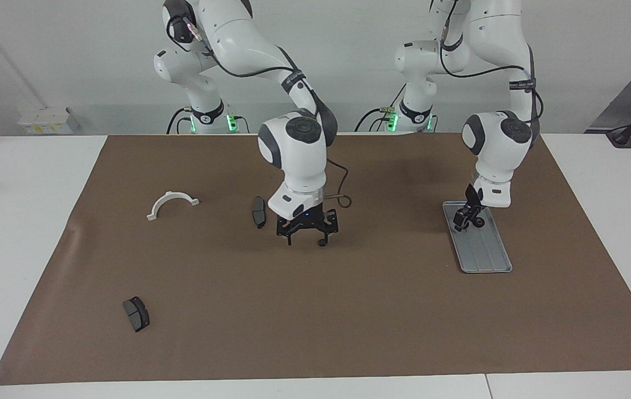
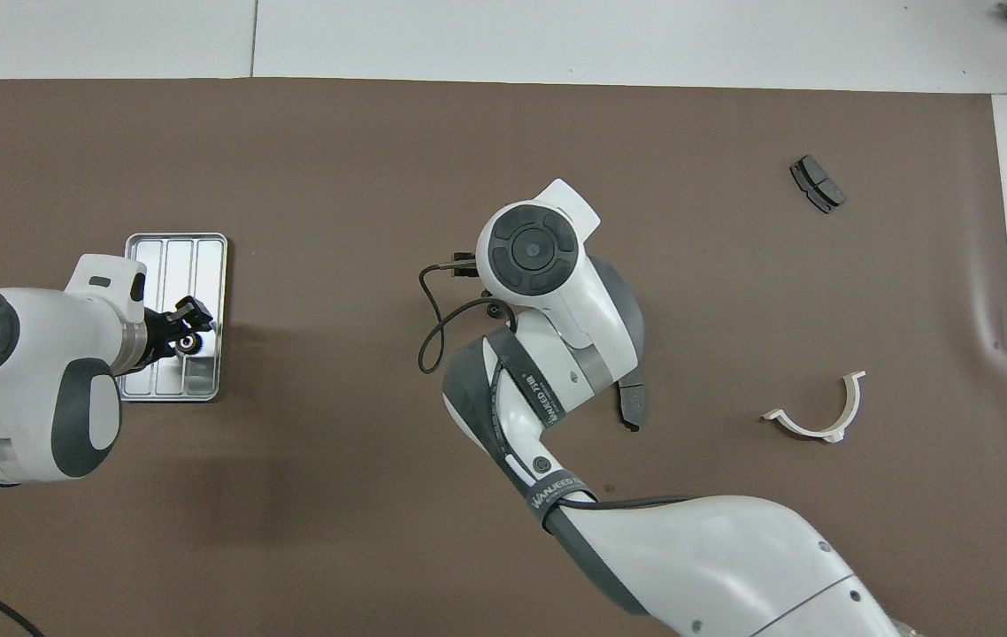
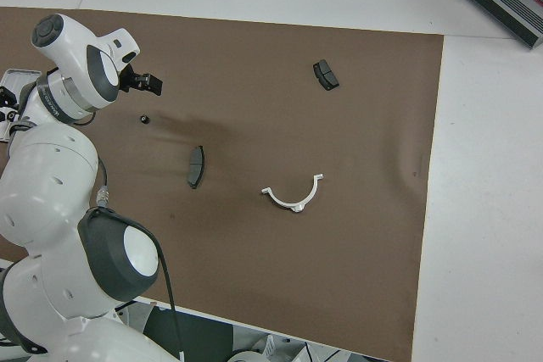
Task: Place bearing gear from tray to pile
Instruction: 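Return the left gripper to the tray while the right gripper grasps the ring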
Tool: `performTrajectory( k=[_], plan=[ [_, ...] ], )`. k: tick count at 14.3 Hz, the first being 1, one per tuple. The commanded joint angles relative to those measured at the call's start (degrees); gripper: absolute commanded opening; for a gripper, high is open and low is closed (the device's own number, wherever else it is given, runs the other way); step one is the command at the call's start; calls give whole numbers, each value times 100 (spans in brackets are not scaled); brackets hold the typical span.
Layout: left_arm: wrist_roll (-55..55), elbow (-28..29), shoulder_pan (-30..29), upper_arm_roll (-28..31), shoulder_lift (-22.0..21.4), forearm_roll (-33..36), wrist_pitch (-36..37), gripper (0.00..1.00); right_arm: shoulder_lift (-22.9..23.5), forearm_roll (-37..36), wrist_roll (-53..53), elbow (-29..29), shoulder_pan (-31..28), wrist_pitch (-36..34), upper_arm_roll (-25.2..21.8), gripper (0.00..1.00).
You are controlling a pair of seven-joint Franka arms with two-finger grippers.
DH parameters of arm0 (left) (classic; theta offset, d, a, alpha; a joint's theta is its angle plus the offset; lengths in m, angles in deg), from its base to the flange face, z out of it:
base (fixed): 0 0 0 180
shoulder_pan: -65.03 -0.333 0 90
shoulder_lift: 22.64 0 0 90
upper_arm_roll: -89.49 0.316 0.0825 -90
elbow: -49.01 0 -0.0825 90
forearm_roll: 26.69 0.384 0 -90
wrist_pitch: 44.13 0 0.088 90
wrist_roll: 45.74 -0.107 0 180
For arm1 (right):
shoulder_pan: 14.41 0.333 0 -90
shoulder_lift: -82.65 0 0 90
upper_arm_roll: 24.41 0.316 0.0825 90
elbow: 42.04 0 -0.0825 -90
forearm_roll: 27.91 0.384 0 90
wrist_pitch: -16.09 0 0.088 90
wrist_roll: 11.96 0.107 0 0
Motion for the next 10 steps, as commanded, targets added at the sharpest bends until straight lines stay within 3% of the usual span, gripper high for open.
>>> performTrajectory(
  k=[1,2,5,7,10],
  plan=[
    [5,103,-59,-26,57,55,-266,61,254,-83,413,138,100,206,-16,100],
    [5,103,-59,-26,66,46,-266,53,254,-83,422,103,118,233,-16,100],
    [-3,103,-67,-26,66,64,-275,4,236,-48,431,-64,223,233,-16,100],
    [-64,7,-67,-26,84,134,-231,0,192,-48,423,-213,223,207,-8,95],
    [-135,-449,-59,-26,23,143,233,0,192,-4,431,-214,188,119,-16,72]
  ],
)
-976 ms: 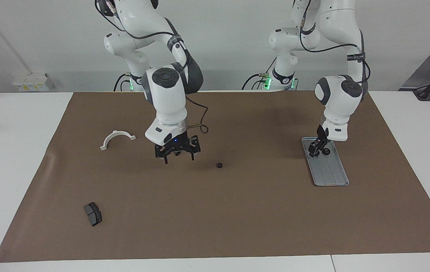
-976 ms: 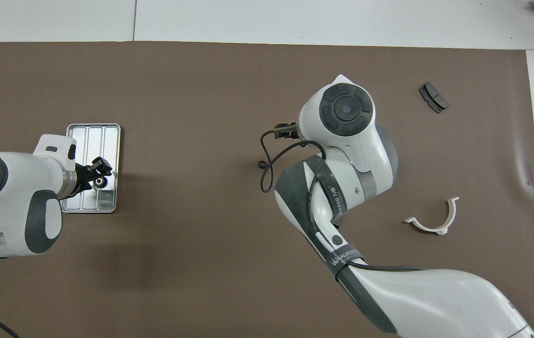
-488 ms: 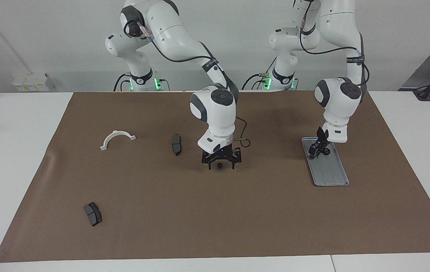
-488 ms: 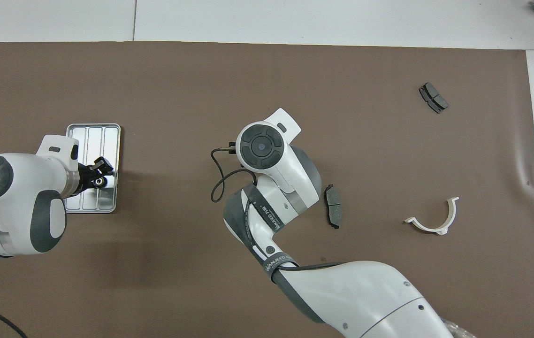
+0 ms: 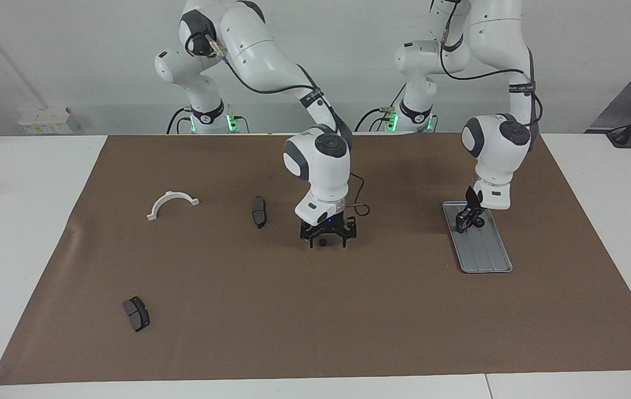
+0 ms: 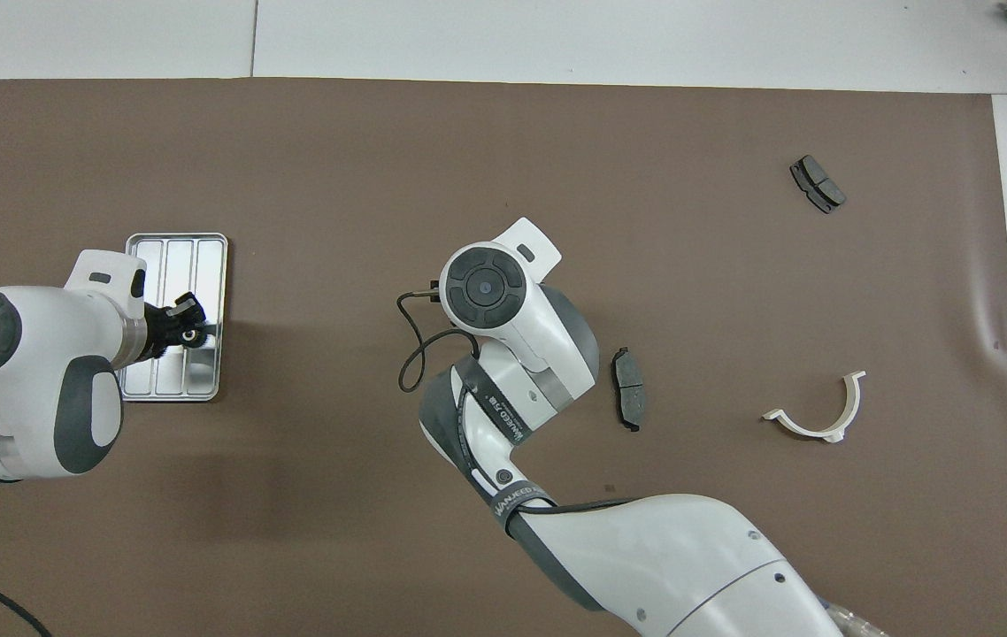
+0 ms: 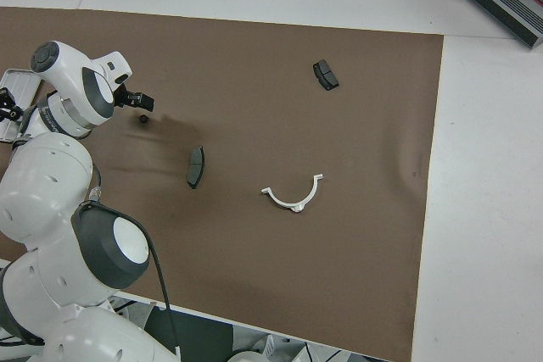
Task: Place bearing gear from tray to pile
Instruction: 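Grasp a second ring in the tray with the left gripper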
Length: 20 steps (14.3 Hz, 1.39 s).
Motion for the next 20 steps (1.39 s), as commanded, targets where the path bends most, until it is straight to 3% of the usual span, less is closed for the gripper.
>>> performTrajectory(
  k=[1,3,7,20],
  plan=[
    [-108,-623,-44,-41,-24,86,673,0,-55,0,131,-78,-32,-73,0,64],
    [-117,-1195,-18,-49,11,104,1315,0,-64,17,139,-78,-41,-108,0,47],
    [-108,-1522,44,-58,-6,104,1783,0,-64,26,341,-78,-33,-134,0,35],
    [-47,-1663,255,-85,11,104,1881,0,-170,26,526,-289,20,-196,18,31]
  ],
)
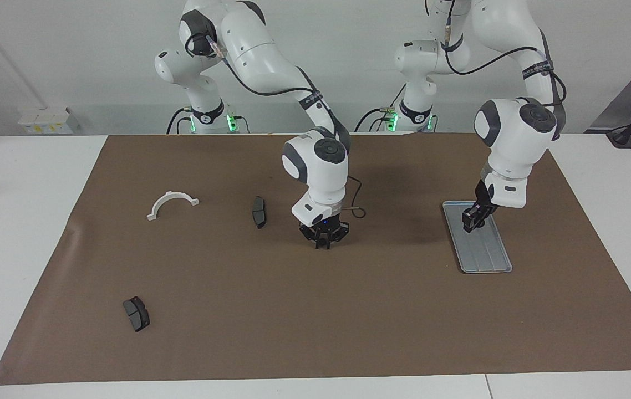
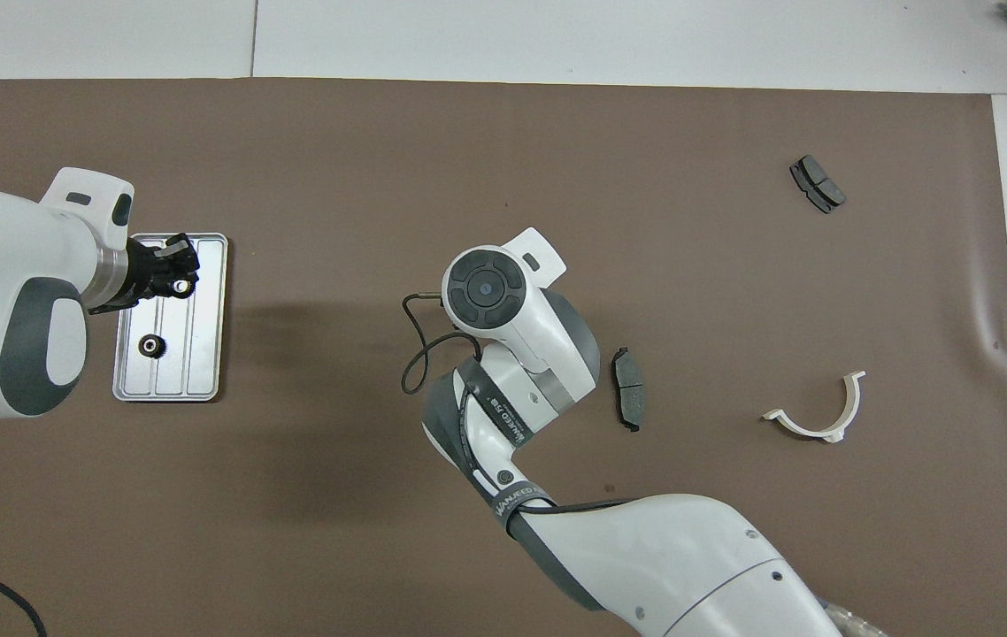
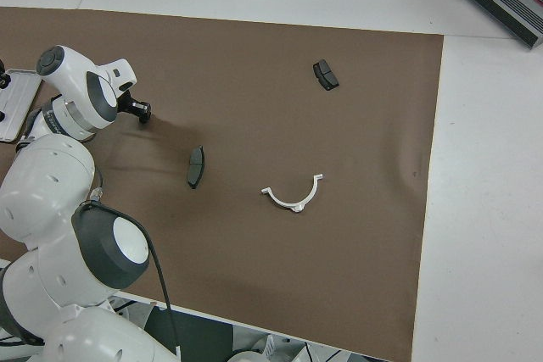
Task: Place bearing gear from tray to pile
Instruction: 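Grasp a second ring in the tray with the left gripper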
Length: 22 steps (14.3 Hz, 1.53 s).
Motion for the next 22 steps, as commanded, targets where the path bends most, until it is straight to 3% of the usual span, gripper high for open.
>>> performTrajectory(
  k=[1,10,12,16,22],
  plan=[
    [29,-108,93,57,24,88,108,0,-164,29,159,-174,14,-94,23,31],
    [38,-248,242,57,42,88,152,0,-217,55,414,-191,102,-217,111,31],
    [46,-257,251,57,42,88,152,0,-226,55,414,-218,102,-218,111,24],
    [38,-301,303,57,42,88,152,0,-217,55,414,-209,102,-226,111,1],
    [520,-653,1058,48,121,88,196,0,-278,29,90,-69,-389,-209,102,0]
  ],
)
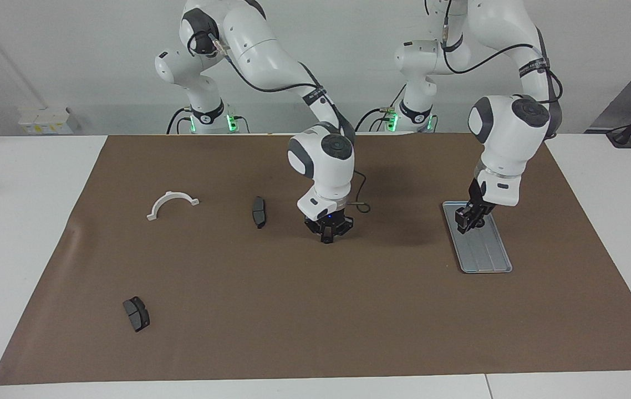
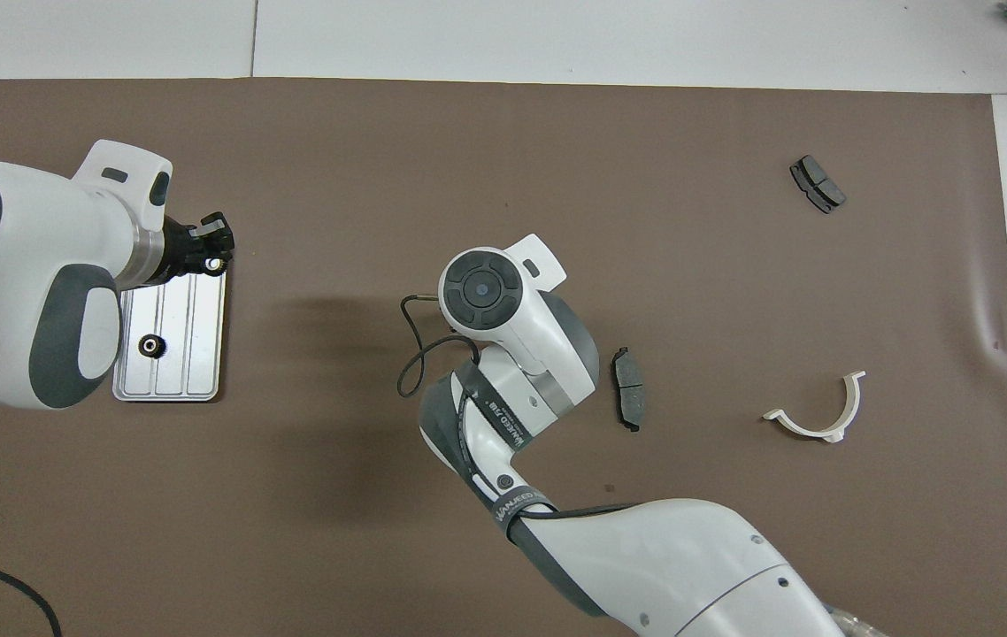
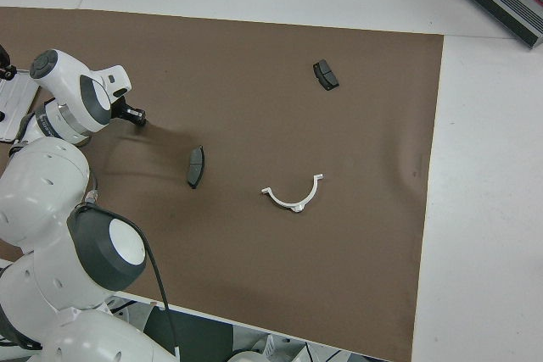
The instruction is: Place bearing gear from tray to pile
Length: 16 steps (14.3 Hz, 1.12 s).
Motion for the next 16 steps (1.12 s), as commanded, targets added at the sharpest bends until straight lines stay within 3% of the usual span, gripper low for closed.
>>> performTrajectory(
  k=[1,5,9,11,15,16],
  plan=[
    [279,-163,544,61,119,80,-106,0,-245,12,-394,-53,-448,-27,69,0],
    [707,-224,1370,61,469,36,-721,0,-369,30,-1360,-35,-1300,-45,78,0],
    [1920,-1408,2275,79,1698,53,-873,0,-360,47,-2545,-70,-2257,-123,78,0],
    [2290,-1692,2514,79,2157,71,-1082,0,-360,47,-3083,-96,-2724,-133,78,0],
    [2345,-1535,2611,61,2317,18,-1831,1,-342,39,-3690,-158,-3366,-290,69,0],
    [2353,-1508,2611,61,2317,9,-1883,8,-351,39,-3718,-193,-3489,-308,78,0]
  ],
)
